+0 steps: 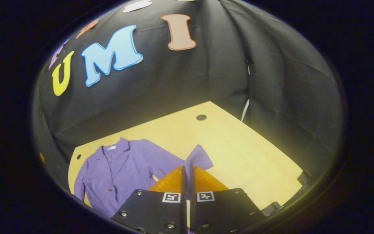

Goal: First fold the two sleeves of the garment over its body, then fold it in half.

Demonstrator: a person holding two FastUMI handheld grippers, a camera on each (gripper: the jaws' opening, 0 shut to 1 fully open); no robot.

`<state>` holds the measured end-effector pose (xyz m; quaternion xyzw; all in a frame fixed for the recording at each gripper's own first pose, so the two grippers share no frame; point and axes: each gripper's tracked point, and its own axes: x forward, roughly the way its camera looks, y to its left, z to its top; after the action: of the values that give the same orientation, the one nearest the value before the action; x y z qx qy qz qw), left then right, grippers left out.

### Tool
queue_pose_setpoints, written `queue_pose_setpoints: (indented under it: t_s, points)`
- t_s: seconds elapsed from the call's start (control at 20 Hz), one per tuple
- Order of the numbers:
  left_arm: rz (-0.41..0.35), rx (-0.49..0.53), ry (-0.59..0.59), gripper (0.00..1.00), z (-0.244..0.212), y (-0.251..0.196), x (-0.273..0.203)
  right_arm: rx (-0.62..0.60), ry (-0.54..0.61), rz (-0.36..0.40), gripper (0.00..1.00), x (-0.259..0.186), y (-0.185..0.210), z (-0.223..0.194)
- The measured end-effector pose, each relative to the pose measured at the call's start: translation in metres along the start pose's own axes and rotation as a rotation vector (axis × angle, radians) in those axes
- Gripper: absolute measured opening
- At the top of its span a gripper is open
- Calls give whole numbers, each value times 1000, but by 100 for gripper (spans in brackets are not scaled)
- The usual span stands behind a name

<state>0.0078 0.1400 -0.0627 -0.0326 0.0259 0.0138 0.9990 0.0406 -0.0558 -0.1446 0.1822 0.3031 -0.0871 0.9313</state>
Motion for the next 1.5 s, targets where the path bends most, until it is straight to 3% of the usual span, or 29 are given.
queue_pose_setpoints:
  t_s: [0.35, 0.7, 1.0, 1.5]
  points:
    - [69, -26, -10, 94, -1, 29, -14, -106, -104, 130, 4, 20, 85, 63]
    - [171, -14, 0, 94, -3, 65, -37, -219, -132, 318, 4, 38, 196, 81]
    - [263, -8, 4, 94, -2, 94, -58, -372, -38, 459, 4, 60, 284, 36]
    - [363, -3, 33, 94, -15, 122, -85, -674, 94, 537, 4, 98, 351, -65]
